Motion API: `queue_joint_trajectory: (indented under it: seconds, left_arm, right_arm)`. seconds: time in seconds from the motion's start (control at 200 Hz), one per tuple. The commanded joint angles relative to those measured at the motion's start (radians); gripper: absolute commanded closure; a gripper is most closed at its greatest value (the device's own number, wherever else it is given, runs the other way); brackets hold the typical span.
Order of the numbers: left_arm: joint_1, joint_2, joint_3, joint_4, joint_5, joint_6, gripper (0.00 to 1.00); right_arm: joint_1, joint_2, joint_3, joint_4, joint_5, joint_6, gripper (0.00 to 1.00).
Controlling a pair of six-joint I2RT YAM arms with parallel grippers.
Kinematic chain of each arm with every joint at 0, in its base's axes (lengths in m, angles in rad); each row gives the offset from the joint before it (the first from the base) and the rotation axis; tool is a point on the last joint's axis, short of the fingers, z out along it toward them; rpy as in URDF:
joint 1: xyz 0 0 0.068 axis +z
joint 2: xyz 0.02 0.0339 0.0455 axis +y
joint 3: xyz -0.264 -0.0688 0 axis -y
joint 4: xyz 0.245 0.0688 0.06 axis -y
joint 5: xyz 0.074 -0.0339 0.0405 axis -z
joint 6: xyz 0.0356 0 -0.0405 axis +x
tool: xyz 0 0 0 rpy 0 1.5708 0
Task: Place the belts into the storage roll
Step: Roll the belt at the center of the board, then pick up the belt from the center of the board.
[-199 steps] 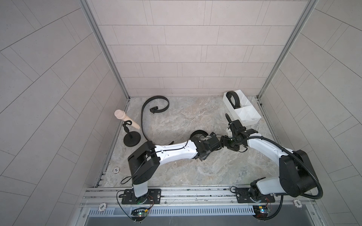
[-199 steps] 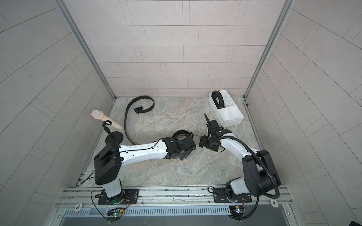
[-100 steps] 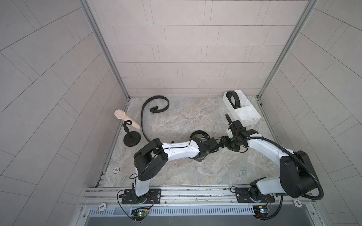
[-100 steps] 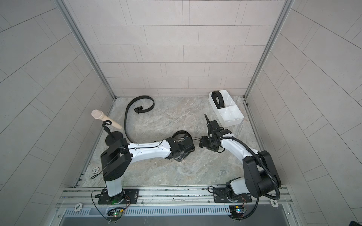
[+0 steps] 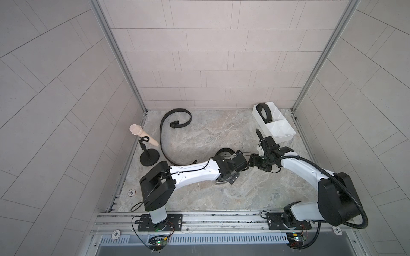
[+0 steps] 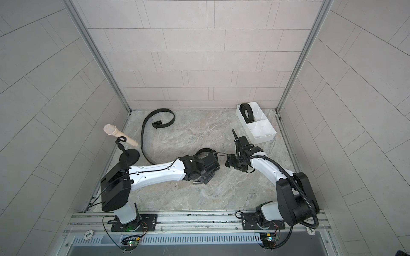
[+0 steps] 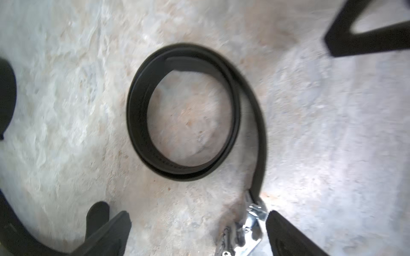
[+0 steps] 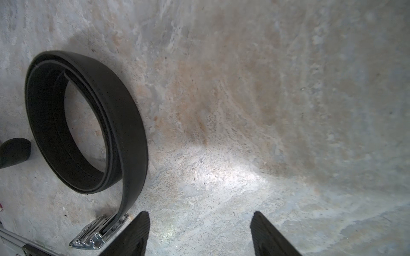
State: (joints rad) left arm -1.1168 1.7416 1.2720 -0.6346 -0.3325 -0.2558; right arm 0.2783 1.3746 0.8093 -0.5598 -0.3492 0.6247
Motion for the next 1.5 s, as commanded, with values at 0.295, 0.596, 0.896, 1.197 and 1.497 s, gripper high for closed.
queue_joint_trajectory:
  seconds: [0.295, 0.596, 0.896, 1.197, 1.497]
  left_arm:
    - [0.051, 0.182, 0.133, 0.050, 0.155, 0.255, 0.00]
    - [0.087, 0.210, 0.121, -0.051, 0.320, 0.353, 0.00]
    - [0.133, 0.239, 0.090, -0.031, 0.314, 0.343, 0.07]
    - [0.156, 0.280, 0.089, -0.005, 0.322, 0.354, 0.26]
    - [0.156, 0.260, 0.029, 0.032, 0.394, 0.332, 0.73]
  right_arm:
    - [-0.030, -0.061, -0.027, -0.041, 0.007, -0.016, 0.23]
    - [-0.039, -0.068, -0.026, -0.046, 0.003, -0.019, 0.22]
    - [-0.038, -0.066, -0.023, -0.037, -0.007, -0.010, 0.21]
    - [-0.039, -0.085, -0.032, -0.043, -0.002, -0.009, 0.20]
    - [-0.037, -0.085, -0.048, -0.008, -0.022, 0.004, 0.20]
